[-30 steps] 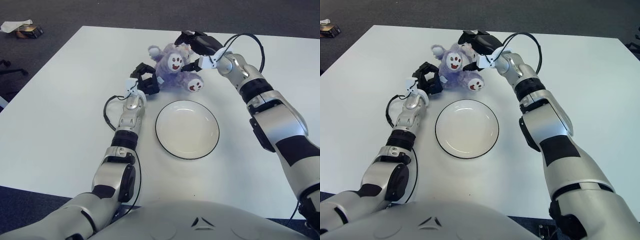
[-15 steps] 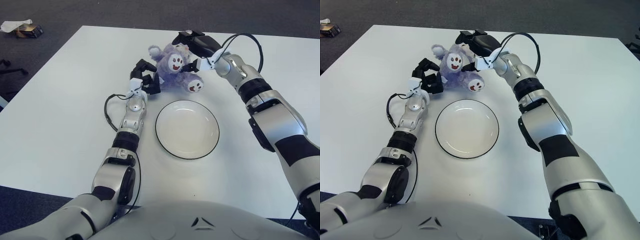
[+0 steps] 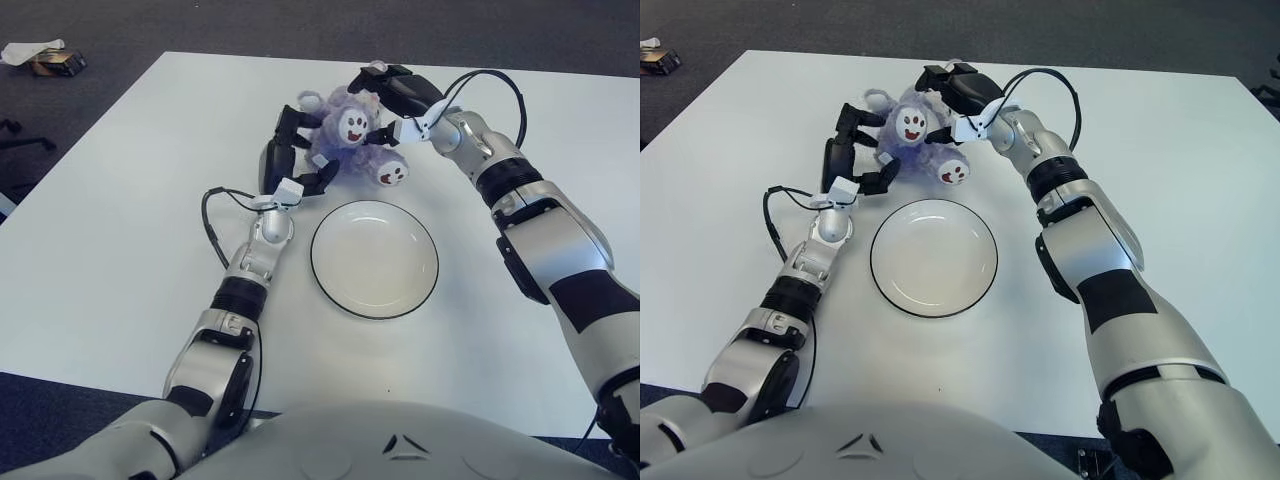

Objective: Put the doll into the plate.

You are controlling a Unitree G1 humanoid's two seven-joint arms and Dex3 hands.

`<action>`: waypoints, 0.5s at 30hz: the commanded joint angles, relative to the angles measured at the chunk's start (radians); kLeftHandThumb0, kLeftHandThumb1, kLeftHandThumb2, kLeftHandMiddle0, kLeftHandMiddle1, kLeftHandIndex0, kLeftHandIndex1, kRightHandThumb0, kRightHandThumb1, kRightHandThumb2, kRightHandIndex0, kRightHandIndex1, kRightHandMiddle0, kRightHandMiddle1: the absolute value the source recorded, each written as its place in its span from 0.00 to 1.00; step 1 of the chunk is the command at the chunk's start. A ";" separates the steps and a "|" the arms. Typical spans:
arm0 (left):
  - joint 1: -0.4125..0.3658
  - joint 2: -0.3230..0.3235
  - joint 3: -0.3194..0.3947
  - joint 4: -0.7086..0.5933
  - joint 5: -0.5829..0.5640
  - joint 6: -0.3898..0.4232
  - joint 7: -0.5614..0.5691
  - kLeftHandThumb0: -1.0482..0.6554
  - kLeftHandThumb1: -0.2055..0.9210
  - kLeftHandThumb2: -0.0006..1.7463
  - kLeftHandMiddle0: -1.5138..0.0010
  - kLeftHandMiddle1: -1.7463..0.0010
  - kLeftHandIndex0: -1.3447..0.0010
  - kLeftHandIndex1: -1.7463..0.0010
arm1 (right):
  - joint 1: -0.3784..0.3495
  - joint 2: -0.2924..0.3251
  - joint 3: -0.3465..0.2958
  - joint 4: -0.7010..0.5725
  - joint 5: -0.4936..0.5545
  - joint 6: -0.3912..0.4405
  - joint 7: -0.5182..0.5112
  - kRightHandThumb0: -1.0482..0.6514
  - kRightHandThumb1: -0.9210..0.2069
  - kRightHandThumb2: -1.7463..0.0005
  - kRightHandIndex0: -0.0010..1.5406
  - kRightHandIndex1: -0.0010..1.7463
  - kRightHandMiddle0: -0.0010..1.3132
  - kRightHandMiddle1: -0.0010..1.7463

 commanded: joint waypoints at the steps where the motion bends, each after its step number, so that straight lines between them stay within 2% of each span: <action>1: 0.001 0.029 -0.018 -0.007 0.046 -0.037 0.038 0.05 0.74 0.30 1.00 0.48 1.00 0.55 | 0.002 0.001 -0.002 0.004 0.004 0.012 0.006 0.21 0.15 0.63 0.00 0.51 0.00 0.48; 8: 0.011 0.061 -0.044 -0.041 0.135 -0.031 0.106 0.02 0.78 0.25 1.00 0.64 1.00 0.77 | -0.004 -0.001 -0.011 0.008 0.013 0.048 0.026 0.21 0.13 0.61 0.00 0.51 0.00 0.45; 13: 0.024 0.071 -0.056 -0.073 0.182 -0.012 0.146 0.02 0.80 0.24 1.00 0.69 1.00 0.85 | -0.008 -0.002 -0.016 0.005 0.014 0.075 0.024 0.20 0.10 0.61 0.00 0.51 0.00 0.42; 15: 0.036 0.074 -0.064 -0.108 0.214 0.004 0.163 0.01 0.82 0.24 1.00 0.74 1.00 0.91 | -0.010 -0.003 -0.019 0.000 0.012 0.096 0.016 0.20 0.07 0.63 0.00 0.52 0.00 0.40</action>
